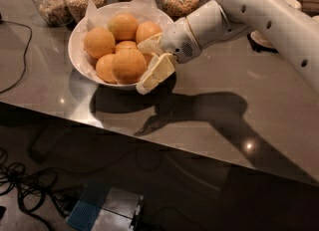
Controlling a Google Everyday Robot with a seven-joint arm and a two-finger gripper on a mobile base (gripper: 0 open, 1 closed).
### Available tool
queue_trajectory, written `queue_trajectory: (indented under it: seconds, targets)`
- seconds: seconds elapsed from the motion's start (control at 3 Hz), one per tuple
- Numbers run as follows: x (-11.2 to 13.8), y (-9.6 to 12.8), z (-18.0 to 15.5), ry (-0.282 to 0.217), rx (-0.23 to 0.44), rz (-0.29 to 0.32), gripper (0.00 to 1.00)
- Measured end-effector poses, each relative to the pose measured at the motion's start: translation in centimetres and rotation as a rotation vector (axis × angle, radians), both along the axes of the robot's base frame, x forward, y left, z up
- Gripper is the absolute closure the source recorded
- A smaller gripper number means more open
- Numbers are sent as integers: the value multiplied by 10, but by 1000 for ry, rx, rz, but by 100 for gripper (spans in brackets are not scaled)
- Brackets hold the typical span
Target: Pick orange from white bowl
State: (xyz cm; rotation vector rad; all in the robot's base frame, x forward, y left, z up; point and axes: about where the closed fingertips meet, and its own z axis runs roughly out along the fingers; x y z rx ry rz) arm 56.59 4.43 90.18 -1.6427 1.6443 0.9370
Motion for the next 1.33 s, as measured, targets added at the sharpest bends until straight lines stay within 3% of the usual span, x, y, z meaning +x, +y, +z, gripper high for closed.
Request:
queue_trajectory:
  seconds: [1.0,1.33]
  targets:
    - [2,13,2,7,33,47,8]
    - [11,40,-4,-12,101,144,8]
